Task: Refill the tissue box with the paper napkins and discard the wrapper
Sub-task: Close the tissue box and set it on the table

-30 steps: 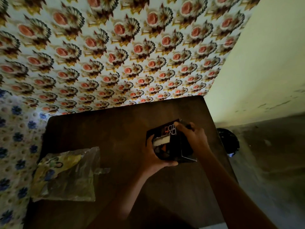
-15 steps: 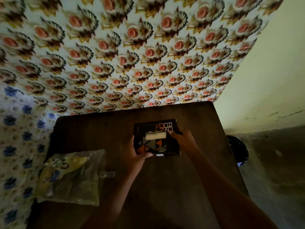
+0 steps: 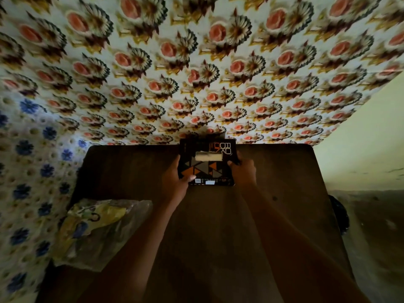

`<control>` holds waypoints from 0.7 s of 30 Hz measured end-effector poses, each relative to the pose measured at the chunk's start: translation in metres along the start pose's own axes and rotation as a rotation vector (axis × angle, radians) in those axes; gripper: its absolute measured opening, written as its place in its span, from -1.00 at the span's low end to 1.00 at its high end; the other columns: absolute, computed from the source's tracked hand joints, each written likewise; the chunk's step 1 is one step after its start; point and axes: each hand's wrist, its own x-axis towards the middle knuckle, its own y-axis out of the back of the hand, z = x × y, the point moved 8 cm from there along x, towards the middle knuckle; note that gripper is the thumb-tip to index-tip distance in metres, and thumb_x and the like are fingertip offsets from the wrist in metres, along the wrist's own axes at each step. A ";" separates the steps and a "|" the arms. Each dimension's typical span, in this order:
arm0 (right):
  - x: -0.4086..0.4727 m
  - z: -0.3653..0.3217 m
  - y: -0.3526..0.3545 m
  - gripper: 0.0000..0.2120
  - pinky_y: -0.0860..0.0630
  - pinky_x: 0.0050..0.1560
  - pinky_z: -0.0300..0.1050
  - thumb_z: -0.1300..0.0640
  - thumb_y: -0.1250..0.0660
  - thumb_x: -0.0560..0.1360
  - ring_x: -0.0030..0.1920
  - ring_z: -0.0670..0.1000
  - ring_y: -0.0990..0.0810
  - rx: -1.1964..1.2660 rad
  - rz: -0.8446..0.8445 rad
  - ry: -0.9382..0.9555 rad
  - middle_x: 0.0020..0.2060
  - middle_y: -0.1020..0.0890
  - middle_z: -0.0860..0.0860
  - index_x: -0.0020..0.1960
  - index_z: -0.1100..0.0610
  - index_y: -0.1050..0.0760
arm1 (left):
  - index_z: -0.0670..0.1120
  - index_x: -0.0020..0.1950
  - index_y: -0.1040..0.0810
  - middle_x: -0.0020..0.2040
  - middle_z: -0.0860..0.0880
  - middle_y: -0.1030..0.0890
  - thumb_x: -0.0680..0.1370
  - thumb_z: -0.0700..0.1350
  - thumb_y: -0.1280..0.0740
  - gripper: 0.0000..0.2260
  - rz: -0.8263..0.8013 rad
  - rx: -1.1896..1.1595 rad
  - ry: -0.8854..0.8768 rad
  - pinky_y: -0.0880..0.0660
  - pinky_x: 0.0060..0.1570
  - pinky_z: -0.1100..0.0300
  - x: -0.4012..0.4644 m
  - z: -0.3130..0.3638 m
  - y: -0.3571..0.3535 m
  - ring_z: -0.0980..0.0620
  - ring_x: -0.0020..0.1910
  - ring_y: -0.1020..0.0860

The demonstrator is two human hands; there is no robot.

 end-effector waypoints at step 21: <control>-0.069 -0.017 0.030 -0.63 -0.63 0.18 0.18 0.19 -0.36 0.57 0.24 0.12 -0.61 -0.126 0.171 0.252 0.24 -0.60 0.06 0.36 0.05 -0.49 | -0.01 0.38 -0.47 0.34 0.05 -0.52 0.58 -0.04 -0.42 -0.62 0.350 -0.119 -0.162 -0.55 0.31 0.05 -0.068 0.017 0.030 0.13 0.28 -0.52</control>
